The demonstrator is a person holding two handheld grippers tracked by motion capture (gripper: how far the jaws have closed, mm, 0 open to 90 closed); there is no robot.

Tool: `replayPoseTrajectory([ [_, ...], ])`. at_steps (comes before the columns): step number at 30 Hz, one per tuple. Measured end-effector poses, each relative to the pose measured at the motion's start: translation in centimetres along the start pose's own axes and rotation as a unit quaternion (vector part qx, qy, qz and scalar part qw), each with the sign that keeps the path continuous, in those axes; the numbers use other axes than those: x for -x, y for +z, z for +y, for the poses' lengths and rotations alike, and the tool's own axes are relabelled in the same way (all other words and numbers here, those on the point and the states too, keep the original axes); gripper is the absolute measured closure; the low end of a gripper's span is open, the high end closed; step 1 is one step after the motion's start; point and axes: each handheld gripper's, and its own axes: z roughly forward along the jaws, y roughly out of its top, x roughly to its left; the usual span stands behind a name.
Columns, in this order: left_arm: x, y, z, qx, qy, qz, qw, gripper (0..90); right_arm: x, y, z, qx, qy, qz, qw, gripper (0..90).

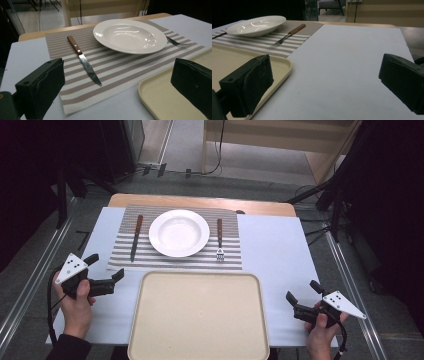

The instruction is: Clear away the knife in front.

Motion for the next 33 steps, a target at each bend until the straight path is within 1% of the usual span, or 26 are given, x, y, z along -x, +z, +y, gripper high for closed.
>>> replayPoseTrajectory([
  [2,-0.1,0.3,0.6,0.003,-0.001,0.001,1.0000,0.0,0.0,0.0,0.0,0.001,0.000,0.000,1.0000,0.0],
  [4,-0.1,0.4,0.9,0.004,-0.003,0.001,1.0000,0.0,0.0,0.0,0.0,-0.001,-0.001,0.000,1.0000,0.0],
  [7,-0.1,0.8,1.7,0.004,0.000,0.000,1.0000,0.0,0.0,0.0,0.0,0.000,-0.002,0.001,1.0000,0.0],
  [11,-0.1,1.3,2.2,0.002,0.003,-0.002,1.0000,0.0,0.0,0.0,0.0,0.000,-0.003,0.001,1.0000,0.0],
  [13,-0.1,1.8,2.4,-0.001,0.003,-0.004,1.0000,0.0,0.0,0.0,0.0,0.000,-0.002,0.001,1.0000,0.0],
  [14,-0.1,2.1,2.6,-0.006,0.006,-0.005,0.9999,0.0,0.0,0.0,0.0,0.000,-0.002,0.001,1.0000,0.0],
  [18,0.0,2.7,3.0,-0.009,0.008,-0.007,0.9999,0.0,-0.1,0.0,0.0,0.000,-0.003,0.001,1.0000,0.0],
  [21,0.0,3.5,3.7,-0.009,0.005,-0.011,0.9999,0.0,0.0,0.0,0.0,0.000,-0.003,0.001,1.0000,0.0],
  [22,0.0,3.5,3.7,-0.009,0.005,-0.011,0.9999,0.0,0.0,0.0,0.0,0.000,-0.003,0.001,1.0000,0.0],
  [28,-0.2,4.5,4.9,-0.008,0.005,-0.012,0.9999,0.0,-0.1,0.1,0.0,0.000,-0.006,0.002,1.0000,0.0],
  [30,-0.2,4.6,5.1,-0.008,0.005,-0.012,0.9999,0.0,-0.1,0.1,0.0,0.000,-0.006,0.003,1.0000,0.0],
  [33,-0.4,5.2,5.6,-0.012,0.010,-0.011,0.9998,0.0,0.0,0.0,0.0,0.001,-0.004,0.003,1.0000,0.0],
])
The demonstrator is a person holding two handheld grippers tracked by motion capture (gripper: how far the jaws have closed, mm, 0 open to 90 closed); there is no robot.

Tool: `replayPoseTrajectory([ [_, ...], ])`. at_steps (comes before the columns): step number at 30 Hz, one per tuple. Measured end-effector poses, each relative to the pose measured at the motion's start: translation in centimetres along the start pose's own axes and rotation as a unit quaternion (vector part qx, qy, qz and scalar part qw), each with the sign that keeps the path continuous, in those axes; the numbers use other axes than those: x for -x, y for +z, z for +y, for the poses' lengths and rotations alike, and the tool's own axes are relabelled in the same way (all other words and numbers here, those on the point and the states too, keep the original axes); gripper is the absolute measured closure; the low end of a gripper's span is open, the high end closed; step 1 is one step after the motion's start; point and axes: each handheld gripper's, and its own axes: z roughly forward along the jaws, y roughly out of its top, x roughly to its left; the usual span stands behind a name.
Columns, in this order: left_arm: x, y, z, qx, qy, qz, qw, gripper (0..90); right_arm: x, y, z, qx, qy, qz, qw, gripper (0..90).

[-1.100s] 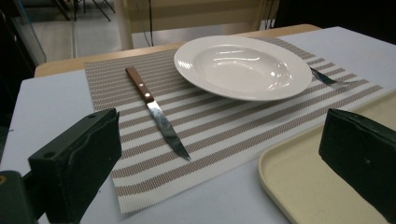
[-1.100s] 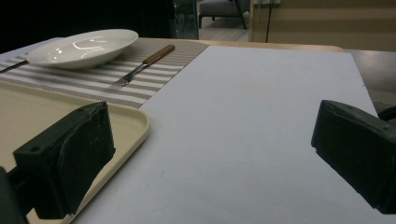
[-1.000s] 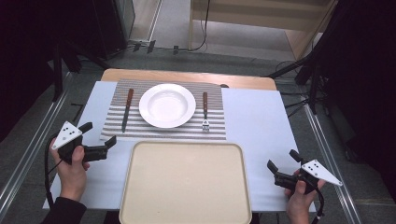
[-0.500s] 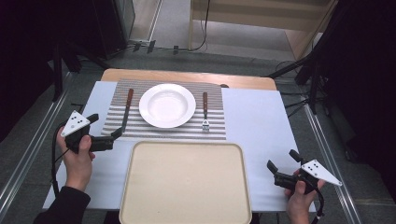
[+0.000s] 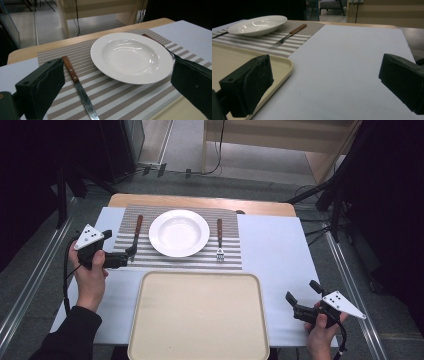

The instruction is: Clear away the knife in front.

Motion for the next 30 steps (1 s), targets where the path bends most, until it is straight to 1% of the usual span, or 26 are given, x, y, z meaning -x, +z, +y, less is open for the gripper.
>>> replayPoseTrajectory([
  [6,-0.4,0.7,0.5,-0.002,-0.003,0.001,1.0000,0.0,0.0,0.0,0.0,0.000,-0.001,0.001,1.0000,0.0],
  [8,-0.6,1.0,0.5,-0.005,-0.010,0.000,0.9999,0.0,0.0,0.0,0.0,0.000,0.001,0.001,1.0000,0.0],
  [10,-0.7,1.4,0.5,-0.012,-0.007,0.003,0.9999,0.0,0.0,0.0,0.0,-0.001,0.001,0.001,1.0000,0.0],
  [14,-1.2,2.1,0.5,-0.018,-0.017,0.004,0.9997,0.0,0.0,0.1,0.0,-0.001,-0.001,0.002,1.0000,0.0],
  [15,-1.4,2.5,0.5,-0.023,-0.020,0.006,0.9995,0.0,0.0,0.1,0.0,-0.001,-0.001,0.002,1.0000,0.0],
  [18,-1.6,2.9,0.5,-0.030,-0.020,0.006,0.9993,0.0,0.0,0.1,0.0,-0.001,-0.003,0.002,1.0000,0.0],
  [22,-2.1,3.9,0.7,-0.041,-0.030,0.004,0.9987,0.0,0.0,0.1,0.0,-0.002,-0.003,0.002,1.0000,0.0],
  [23,-2.3,4.2,0.8,-0.044,-0.035,0.005,0.9984,0.0,0.0,0.1,0.0,-0.001,-0.003,0.002,1.0000,0.0],
  [24,-2.3,4.2,0.8,-0.044,-0.035,0.005,0.9984,0.0,0.0,0.1,0.0,-0.001,-0.003,0.002,1.0000,0.0],
  [25,-2.6,4.7,1.1,-0.050,-0.038,0.004,0.9980,0.0,0.0,0.1,0.0,-0.003,-0.002,0.002,1.0000,0.0],
  [27,-2.8,4.8,1.3,-0.053,-0.039,0.004,0.9978,0.0,0.0,0.1,0.0,-0.003,-0.002,0.002,1.0000,0.0],
  [29,-3.1,5.4,1.6,-0.062,-0.049,0.001,0.9968,0.0,0.0,0.1,0.0,-0.003,-0.003,0.003,1.0000,0.0],
  [30,-3.1,5.4,1.6,-0.062,-0.049,0.001,0.9968,0.0,0.0,0.1,0.0,-0.003,-0.003,0.003,1.0000,0.0],
])
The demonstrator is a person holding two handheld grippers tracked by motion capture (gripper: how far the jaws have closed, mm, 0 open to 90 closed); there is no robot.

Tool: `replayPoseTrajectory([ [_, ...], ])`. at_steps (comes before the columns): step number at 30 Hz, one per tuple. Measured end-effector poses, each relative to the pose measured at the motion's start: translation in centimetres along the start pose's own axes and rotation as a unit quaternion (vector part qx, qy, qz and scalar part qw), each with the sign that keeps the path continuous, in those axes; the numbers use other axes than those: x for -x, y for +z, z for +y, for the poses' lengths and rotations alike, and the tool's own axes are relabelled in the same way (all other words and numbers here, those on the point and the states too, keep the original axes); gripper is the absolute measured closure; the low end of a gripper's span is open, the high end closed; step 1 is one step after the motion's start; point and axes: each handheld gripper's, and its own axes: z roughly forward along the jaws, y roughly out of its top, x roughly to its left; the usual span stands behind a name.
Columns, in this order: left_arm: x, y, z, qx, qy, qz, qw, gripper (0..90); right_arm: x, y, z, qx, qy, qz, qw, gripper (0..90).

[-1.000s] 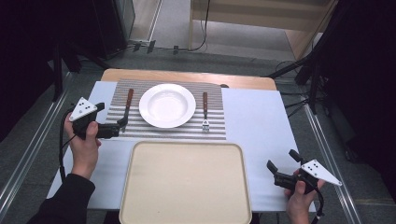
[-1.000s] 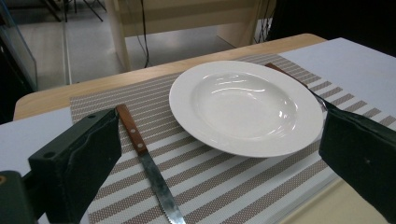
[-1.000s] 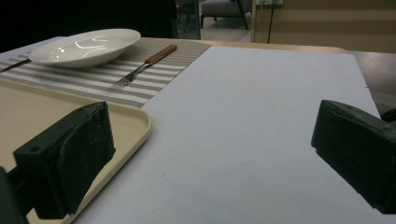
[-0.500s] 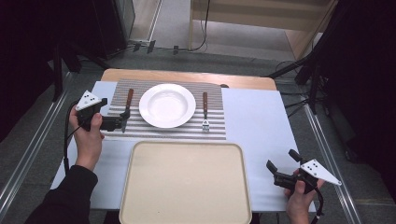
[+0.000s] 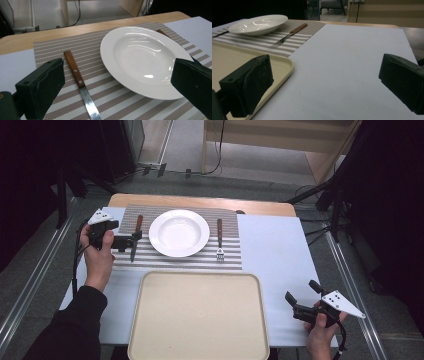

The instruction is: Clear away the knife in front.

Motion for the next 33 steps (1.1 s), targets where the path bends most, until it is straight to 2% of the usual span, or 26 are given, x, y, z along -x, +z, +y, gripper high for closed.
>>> replayPoseTrajectory([
  [1,-0.1,0.2,0.2,-0.005,-0.002,0.002,1.0000,0.0,0.0,0.0,0.0,-0.001,0.001,0.000,1.0000,0.0],
  [2,-0.2,0.4,0.3,-0.009,-0.002,0.013,0.9999,0.0,0.0,0.0,0.0,-0.001,0.001,0.000,1.0000,0.0],
  [8,-1.0,1.5,1.2,-0.039,-0.010,0.011,0.9991,0.0,0.0,0.1,0.0,-0.004,0.002,0.001,1.0000,0.0],
  [11,-1.5,2.1,1.5,-0.053,-0.024,0.004,0.9983,0.0,0.0,0.1,0.0,-0.005,0.003,0.001,1.0000,0.0],
  [13,-1.8,2.6,1.7,-0.059,-0.030,0.007,0.9978,0.0,0.0,0.1,0.0,-0.005,0.003,0.001,1.0000,0.0],
  [15,-1.9,3.0,1.9,-0.068,-0.039,0.020,0.9967,6.4,0.0,0.1,0.0,-0.004,0.003,0.001,1.0000,0.0],
  [16,-2.0,3.2,2.0,-0.073,-0.041,0.019,0.9963,7.2,0.0,0.1,0.0,-0.005,0.003,0.000,1.0000,0.0],
  [17,-2.1,3.7,2.2,-0.093,-0.045,0.027,0.9943,9.8,0.0,0.1,0.0,-0.004,0.004,0.001,1.0000,0.0],
  [18,-2.1,3.7,2.2,-0.093,-0.045,0.027,0.9943,13.1,0.0,0.1,0.0,-0.004,0.004,0.001,1.0000,0.0],
  [20,-2.1,4.2,2.3,-0.107,-0.048,0.042,0.9923,13.3,0.0,0.1,0.0,-0.004,0.004,0.001,1.0000,0.0],
  [21,-2.2,4.6,2.4,-0.116,-0.050,0.049,0.9907,14.3,0.0,0.1,0.0,-0.004,0.003,0.001,1.0000,0.0],
  [23,-2.2,5.0,2.6,-0.130,-0.055,0.067,0.9877,22.0,0.0,0.2,0.0,-0.005,0.001,0.002,1.0000,0.0],
  [24,-2.2,5.3,2.6,-0.135,-0.057,0.072,0.9865,22.0,0.0,0.2,0.0,-0.005,0.001,0.002,1.0000,0.0],
  [25,-2.3,5.6,2.7,-0.143,-0.058,0.080,0.9848,27.4,0.0,0.2,0.0,-0.005,0.000,0.003,1.0000,0.0],
  [26,-2.2,5.8,2.8,-0.146,-0.059,0.085,0.9839,27.4,0.0,0.2,0.0,-0.005,0.000,0.003,1.0000,0.0],
  [27,-2.3,6.0,2.8,-0.151,-0.058,0.086,0.9832,32.7,0.0,0.2,0.0,-0.005,0.001,0.003,1.0000,0.0],
  [28,-2.3,6.2,2.8,-0.157,-0.057,0.086,0.9822,32.7,0.0,0.2,0.0,-0.005,0.001,0.003,1.0000,0.0],
  [29,-2.4,6.6,2.8,-0.166,-0.059,0.085,0.9808,37.3,0.0,0.2,0.0,-0.005,0.001,0.003,1.0000,0.0],
  [30,-2.4,6.6,2.8,-0.166,-0.059,0.085,0.9808,39.3,0.0,0.2,0.0,-0.005,0.001,0.003,1.0000,0.0],
  [31,-2.4,6.8,2.8,-0.173,-0.059,0.086,0.9793,41.5,0.0,0.2,0.0,-0.005,0.001,0.003,1.0000,0.0],
  [32,-2.4,7.0,2.7,-0.175,-0.068,0.087,0.9783,43.2,0.0,0.2,0.0,-0.005,0.001,0.002,1.0000,0.0],
  [33,-2.5,7.5,2.6,-0.190,-0.066,0.088,0.9756,44.7,0.0,0.2,0.0,-0.006,0.001,0.002,1.0000,0.0],
])
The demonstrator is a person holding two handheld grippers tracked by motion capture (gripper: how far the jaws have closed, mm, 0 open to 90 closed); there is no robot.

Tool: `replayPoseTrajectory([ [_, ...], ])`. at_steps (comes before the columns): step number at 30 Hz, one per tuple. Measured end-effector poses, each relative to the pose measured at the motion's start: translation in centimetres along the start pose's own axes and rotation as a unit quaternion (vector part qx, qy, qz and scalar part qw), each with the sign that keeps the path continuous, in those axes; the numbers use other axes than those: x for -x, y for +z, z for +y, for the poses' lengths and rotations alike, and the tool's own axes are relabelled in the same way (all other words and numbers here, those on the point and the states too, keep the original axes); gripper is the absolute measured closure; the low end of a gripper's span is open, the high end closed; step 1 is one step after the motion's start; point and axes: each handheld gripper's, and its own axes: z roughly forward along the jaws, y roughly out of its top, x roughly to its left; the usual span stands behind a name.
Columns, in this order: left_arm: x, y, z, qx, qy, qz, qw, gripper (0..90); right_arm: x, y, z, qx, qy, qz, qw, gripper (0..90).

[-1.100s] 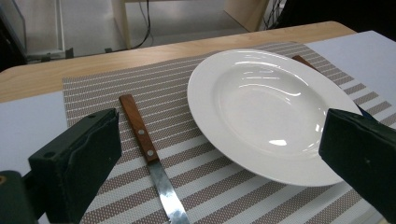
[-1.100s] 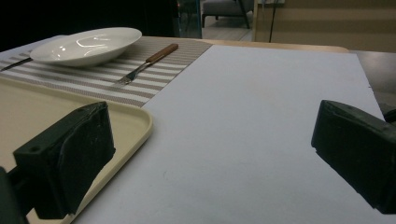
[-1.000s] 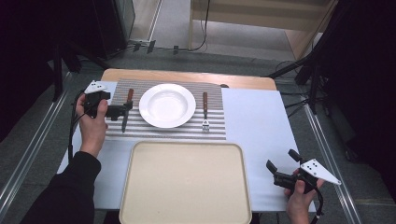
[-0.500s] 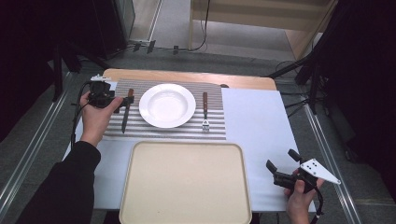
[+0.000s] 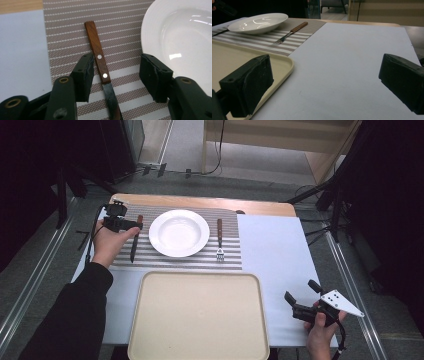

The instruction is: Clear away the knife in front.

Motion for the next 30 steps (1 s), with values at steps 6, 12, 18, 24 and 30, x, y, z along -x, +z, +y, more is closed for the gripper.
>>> replayPoseTrajectory([
  [6,0.0,1.1,0.1,-0.031,0.000,-0.005,0.9995,51.5,0.0,0.0,0.0,0.000,-0.001,-0.001,1.0000,0.0],
  [12,-0.1,2.0,0.2,-0.057,-0.003,0.025,0.9981,57.0,-0.1,0.1,0.0,-0.002,-0.001,-0.001,1.0000,0.0],
  [18,-0.3,2.9,0.0,-0.079,-0.004,0.029,0.9964,63.7,-0.1,0.1,0.0,-0.001,-0.003,-0.002,1.0000,0.0],
  [24,-0.2,3.5,0.0,-0.090,-0.004,0.032,0.9954,67.4,-0.1,0.1,0.0,-0.002,-0.003,-0.003,1.0000,0.0],
  [30,0.1,3.9,0.2,-0.098,0.001,0.054,0.9938,71.9,-0.1,0.2,0.0,-0.003,-0.004,-0.004,1.0000,0.0],
])
